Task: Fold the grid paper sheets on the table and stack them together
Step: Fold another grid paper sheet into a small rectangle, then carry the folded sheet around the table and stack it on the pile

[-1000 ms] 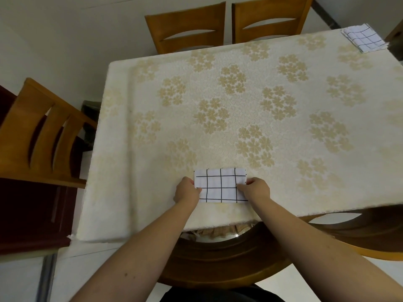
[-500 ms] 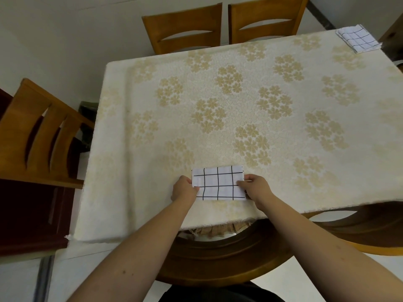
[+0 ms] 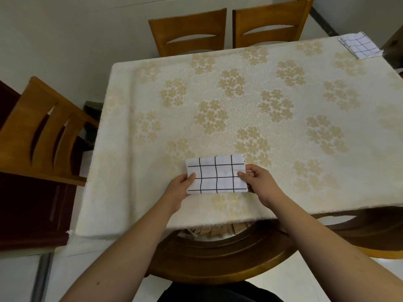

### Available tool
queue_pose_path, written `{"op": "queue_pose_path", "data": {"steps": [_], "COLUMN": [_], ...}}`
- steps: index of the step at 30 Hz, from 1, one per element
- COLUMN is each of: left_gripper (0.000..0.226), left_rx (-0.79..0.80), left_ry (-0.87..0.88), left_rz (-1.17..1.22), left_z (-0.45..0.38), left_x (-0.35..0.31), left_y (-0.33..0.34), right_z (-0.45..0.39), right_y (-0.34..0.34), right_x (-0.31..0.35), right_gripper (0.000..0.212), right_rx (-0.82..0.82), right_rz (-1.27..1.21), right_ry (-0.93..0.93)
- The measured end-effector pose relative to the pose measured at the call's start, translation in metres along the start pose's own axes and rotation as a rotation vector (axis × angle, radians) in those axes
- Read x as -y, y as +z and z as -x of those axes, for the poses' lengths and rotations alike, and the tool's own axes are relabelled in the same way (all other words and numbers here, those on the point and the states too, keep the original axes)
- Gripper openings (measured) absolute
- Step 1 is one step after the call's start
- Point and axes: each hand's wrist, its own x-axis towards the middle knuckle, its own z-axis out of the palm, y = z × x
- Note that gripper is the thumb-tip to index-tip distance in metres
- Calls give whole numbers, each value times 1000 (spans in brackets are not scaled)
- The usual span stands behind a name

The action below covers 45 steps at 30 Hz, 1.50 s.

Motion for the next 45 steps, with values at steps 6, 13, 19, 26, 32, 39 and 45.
{"op": "queue_pose_path", "data": {"steps": [6,13,19,26,32,39,45], "left_gripper": [26,21,21,20,17,14,18], "left_rx": [32,72,97,214,387,561,707], "left_ry": [44,109,141,123,117,143,176], "left_rz": [4,-107,-132,-165,-266,-430,-566], "left_z": [9,21,28,34,43,57,85], "left_x": [-9,-18,-22,-32,-50,-60,-54], "left_y": [-12,-19,-17,-13,3,49,106], "right_z": [6,15,28,64,109,162,224], "right_y": [-1,-1,4,4,-3,-18,-32], "right_x": [-4,-9,-14,-7,-1,-19,-42], "right_gripper": [8,4,6,7,9,16,14], "right_rx": [-23,-72,-155,-270,-372,-578,-720], "right_rz": [-5,0,-17,-52,-117,-188,-307], "right_ry": [41,91,98,98,122,85,39]}}
